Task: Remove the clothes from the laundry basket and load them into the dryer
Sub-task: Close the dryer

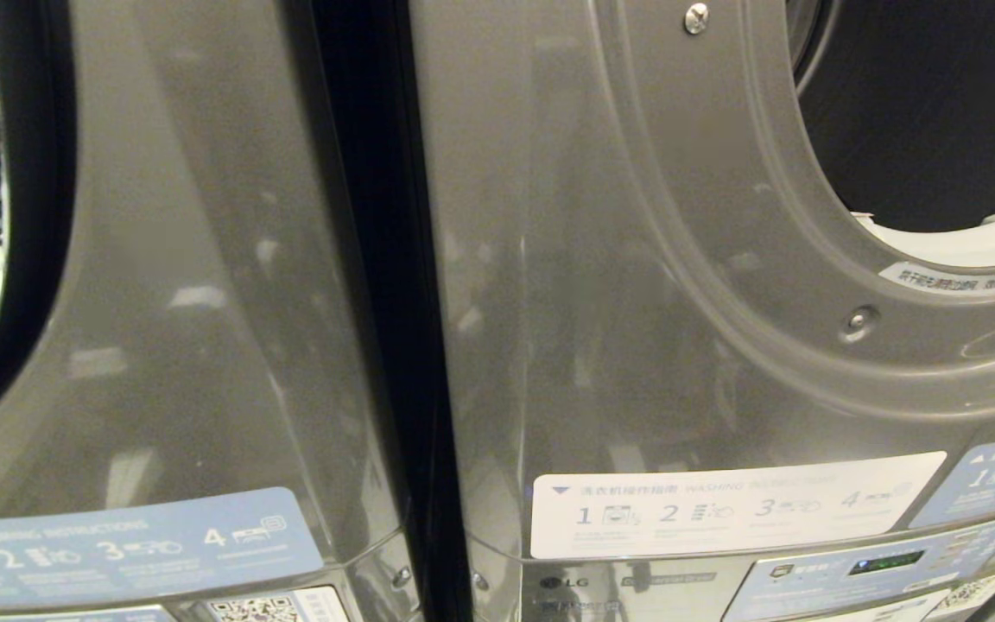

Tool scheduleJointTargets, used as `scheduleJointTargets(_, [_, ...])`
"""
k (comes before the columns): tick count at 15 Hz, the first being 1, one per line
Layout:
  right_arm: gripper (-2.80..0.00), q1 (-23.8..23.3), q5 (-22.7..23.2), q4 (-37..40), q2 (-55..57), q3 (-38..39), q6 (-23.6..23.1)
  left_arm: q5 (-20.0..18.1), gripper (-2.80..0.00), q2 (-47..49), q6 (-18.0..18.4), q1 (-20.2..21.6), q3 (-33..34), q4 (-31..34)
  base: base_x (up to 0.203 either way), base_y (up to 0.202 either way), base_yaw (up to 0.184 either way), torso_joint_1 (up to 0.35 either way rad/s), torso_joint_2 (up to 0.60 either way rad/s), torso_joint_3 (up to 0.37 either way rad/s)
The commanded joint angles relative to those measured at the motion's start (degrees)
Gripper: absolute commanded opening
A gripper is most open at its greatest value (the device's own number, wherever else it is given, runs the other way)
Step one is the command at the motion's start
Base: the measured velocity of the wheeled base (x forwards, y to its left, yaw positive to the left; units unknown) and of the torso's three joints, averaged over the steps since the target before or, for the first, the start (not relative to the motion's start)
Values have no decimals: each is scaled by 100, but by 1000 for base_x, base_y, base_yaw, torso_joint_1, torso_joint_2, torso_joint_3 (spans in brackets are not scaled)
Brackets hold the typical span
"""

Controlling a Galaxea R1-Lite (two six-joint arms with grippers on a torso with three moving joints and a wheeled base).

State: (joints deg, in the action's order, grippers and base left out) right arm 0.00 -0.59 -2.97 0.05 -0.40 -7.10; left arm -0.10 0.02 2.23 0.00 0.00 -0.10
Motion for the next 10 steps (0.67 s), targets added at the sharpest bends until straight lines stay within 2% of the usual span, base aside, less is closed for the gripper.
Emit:
scheduleJointTargets(1, [-280,0,8,169,-1,38,809,1,-280,-2,-18,0,0,-2,0,0,0,0,0,0])
scheduleJointTargets(3, [-280,0,3,254,-4,40,798,9,-280,-2,-74,0,0,-8,0,0,0,0,0,0])
scheduleJointTargets(6, [-280,9,305,419,-5,5,193,10,-280,-2,-74,0,0,-8,0,0,0,0,0,0])
scheduleJointTargets(10, [-280,9,305,403,-5,5,218,9,-280,-2,-74,0,0,-8,0,0,0,0,0,0])
